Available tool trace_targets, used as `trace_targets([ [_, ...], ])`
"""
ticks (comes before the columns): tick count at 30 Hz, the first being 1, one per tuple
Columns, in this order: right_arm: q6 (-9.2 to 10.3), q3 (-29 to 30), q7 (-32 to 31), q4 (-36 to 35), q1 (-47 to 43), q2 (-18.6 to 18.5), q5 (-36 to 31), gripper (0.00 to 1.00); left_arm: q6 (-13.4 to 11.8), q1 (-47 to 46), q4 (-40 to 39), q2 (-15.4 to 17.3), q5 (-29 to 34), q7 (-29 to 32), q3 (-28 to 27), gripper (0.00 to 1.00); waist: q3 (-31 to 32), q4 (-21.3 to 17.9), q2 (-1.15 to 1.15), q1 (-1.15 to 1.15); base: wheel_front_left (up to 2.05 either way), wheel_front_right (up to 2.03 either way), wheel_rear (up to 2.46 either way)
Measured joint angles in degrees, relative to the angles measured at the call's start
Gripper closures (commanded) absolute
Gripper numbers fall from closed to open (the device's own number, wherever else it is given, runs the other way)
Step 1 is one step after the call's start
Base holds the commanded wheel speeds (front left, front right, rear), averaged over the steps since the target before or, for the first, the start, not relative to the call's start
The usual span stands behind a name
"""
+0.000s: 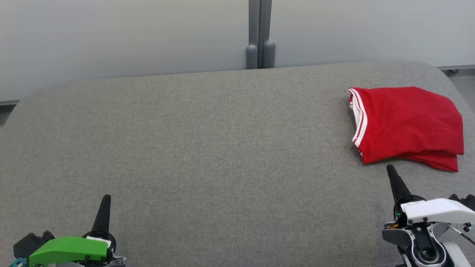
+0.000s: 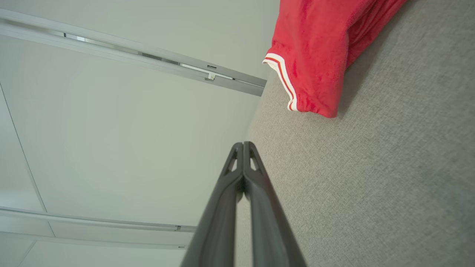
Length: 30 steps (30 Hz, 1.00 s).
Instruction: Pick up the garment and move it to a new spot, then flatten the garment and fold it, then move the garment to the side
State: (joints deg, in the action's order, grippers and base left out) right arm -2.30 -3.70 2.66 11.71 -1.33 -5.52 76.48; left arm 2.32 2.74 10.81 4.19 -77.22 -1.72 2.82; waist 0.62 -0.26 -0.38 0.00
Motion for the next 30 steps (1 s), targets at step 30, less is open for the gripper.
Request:
trace_targets([
  [30,-3.91,5.4,-4.2,2.6,3.5,-0.2,19.9,1.00,4.0,-5.0,3.5,0.4,-18.3,4.4,-2.7,1.00,-0.8,0.3,0.00,0.00,0.00,0.00,0.00],
])
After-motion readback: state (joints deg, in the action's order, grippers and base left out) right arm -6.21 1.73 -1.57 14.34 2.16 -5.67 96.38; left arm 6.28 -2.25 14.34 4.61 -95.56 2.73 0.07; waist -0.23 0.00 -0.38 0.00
